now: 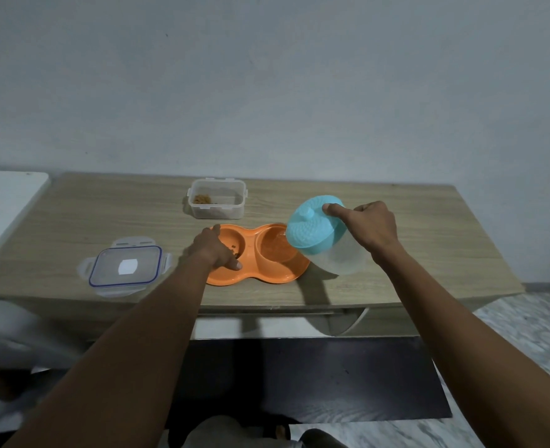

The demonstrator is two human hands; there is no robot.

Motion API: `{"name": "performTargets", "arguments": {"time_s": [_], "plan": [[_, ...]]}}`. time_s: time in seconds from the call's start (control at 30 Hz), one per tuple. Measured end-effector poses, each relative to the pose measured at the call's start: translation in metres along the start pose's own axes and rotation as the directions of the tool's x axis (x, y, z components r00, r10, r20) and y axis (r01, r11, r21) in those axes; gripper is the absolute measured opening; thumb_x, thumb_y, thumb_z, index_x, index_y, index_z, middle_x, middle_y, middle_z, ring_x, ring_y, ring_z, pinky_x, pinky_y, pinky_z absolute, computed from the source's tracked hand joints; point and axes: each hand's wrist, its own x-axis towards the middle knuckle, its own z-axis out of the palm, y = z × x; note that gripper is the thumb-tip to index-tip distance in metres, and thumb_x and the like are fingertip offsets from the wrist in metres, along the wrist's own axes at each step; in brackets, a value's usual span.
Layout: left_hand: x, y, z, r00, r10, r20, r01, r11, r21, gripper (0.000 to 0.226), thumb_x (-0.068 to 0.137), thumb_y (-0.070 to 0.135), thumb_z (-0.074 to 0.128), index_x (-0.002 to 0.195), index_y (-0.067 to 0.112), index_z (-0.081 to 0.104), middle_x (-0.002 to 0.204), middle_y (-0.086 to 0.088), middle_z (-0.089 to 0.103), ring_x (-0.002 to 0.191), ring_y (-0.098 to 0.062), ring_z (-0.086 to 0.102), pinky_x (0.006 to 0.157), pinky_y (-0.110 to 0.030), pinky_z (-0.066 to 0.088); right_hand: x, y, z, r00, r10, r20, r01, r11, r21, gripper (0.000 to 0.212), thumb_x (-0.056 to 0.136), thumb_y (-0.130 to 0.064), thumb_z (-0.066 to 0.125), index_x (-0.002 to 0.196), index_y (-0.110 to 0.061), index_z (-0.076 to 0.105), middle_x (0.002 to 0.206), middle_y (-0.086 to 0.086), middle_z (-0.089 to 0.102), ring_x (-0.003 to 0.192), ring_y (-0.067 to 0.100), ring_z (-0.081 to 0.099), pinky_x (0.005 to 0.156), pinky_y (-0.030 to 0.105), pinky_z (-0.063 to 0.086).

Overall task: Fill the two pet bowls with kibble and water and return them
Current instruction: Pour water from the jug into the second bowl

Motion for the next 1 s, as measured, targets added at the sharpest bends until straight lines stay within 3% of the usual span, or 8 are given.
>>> {"name": "performTargets", "arguments": {"time_s": [0.47,1.0], "plan": [[0.003,0.001,0.001,1.000,-0.004,0.009,0.004,0.999,0.049,0.125,0.057,0.029,0.093,0.155,0.024,0.015,0.157,-0.005,0.027,0.141,-0.033,0.032,0.109,-0.050,0.037,-0.003,-0.002,-0.010,1.000,-0.002,-0.013,0.002,1.000,0.026,0.060,0.070,-0.057,0.081,0.047,-0.016,0.043,0.054,0.000,0.045,0.055,0.020,0.042,0.058,0.035,0.033],[0.007,-0.001,0.003,1.000,0.000,0.005,0.000,0.999,0.042,0.125,0.057,0.028,0.093,0.155,0.023,0.015,0.157,-0.008,0.028,0.142,-0.033,0.032,0.109,-0.050,0.037,-0.003,-0.003,-0.013,0.999,-0.026,-0.020,0.027,0.999,0.018,0.059,0.069,-0.060,0.080,0.049,-0.015,0.047,0.056,0.002,0.048,0.057,0.020,0.045,0.059,0.036,0.035]]}}
